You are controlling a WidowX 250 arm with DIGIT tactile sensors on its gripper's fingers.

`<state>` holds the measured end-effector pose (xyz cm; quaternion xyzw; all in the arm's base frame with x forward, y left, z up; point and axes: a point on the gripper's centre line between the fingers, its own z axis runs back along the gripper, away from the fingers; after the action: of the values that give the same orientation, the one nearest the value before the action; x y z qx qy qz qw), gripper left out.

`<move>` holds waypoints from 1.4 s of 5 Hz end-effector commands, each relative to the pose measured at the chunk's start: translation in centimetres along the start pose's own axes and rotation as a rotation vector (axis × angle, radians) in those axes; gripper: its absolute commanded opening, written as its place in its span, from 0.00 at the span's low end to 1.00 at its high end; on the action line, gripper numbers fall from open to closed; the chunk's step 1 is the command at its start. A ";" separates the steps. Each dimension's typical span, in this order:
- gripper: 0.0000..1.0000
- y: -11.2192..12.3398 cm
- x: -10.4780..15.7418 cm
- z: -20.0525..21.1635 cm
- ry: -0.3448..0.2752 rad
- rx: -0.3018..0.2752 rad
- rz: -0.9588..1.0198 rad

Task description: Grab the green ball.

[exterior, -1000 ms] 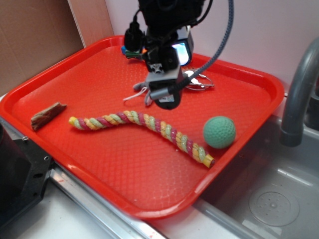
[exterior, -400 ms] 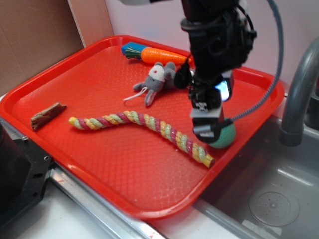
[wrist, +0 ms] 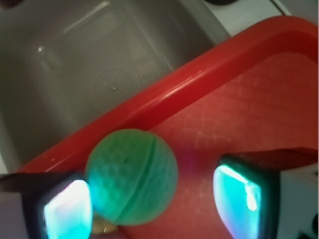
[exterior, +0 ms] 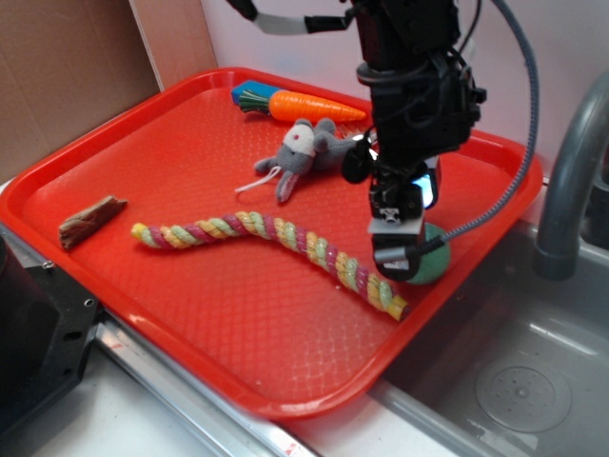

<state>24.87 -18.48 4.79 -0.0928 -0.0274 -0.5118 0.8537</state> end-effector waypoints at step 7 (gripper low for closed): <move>0.00 -8.9 -10.8 21.2 -0.061 0.224 0.956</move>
<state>14.33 -5.73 23.88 -0.0093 -0.0349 -0.0609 0.9975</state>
